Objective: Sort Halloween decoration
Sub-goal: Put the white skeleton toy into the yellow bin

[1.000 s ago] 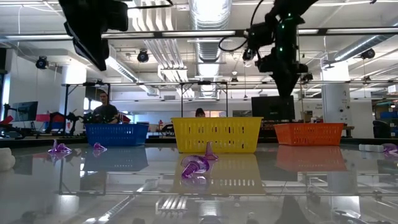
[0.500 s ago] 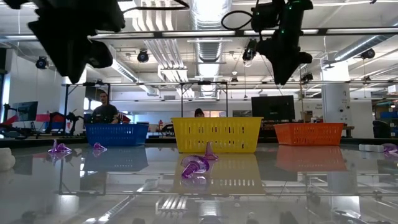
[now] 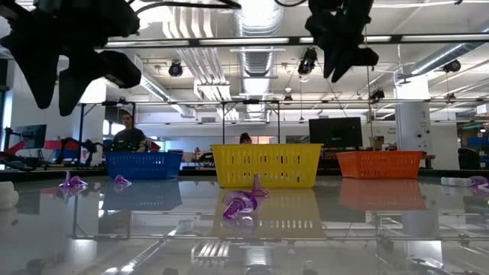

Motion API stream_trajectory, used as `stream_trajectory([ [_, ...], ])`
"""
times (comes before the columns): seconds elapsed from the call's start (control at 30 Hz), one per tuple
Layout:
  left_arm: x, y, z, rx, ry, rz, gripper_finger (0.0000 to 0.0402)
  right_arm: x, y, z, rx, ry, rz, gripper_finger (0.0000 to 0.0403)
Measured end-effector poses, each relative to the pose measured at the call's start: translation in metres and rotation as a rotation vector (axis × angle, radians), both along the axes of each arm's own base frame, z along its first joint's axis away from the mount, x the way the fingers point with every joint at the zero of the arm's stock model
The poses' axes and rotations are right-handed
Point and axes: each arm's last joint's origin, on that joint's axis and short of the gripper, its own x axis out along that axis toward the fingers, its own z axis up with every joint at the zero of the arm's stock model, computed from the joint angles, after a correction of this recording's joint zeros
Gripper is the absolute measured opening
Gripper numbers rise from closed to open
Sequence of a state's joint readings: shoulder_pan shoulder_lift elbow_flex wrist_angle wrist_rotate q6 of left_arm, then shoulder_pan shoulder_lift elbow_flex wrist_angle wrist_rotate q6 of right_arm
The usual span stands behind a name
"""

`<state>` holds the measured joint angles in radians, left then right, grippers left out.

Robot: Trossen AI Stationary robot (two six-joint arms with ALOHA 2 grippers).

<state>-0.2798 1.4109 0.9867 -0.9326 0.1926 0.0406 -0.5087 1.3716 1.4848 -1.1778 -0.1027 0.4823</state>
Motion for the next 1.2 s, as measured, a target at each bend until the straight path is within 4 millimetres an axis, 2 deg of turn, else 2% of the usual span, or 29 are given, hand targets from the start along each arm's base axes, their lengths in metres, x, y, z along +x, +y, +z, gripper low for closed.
stream_trajectory([
  [0.4,0.019,-0.014,-0.039,0.034,0.104,-0.074,0.0091,0.0,0.036,0.02,0.026,-0.084,0.015,0.0104],
  [0.6,0.031,-0.024,-0.032,-0.019,0.057,-0.096,0.0096,0.0,0.044,0.023,0.035,-0.099,0.014,0.0104],
  [0.73,0.038,-0.038,-0.03,-0.018,0.022,-0.184,0.0096,0.002,0.048,0.022,0.037,-0.096,0.029,0.0109],
  [0.93,0.044,-0.058,-0.039,-0.013,0.02,-0.255,0.0096,0.004,0.051,0.021,0.046,-0.091,0.027,0.0106],
  [1.2,0.05,-0.062,-0.052,-0.002,0.038,-0.251,0.0096,0.006,0.058,0.021,0.058,-0.094,0.036,0.0109],
])
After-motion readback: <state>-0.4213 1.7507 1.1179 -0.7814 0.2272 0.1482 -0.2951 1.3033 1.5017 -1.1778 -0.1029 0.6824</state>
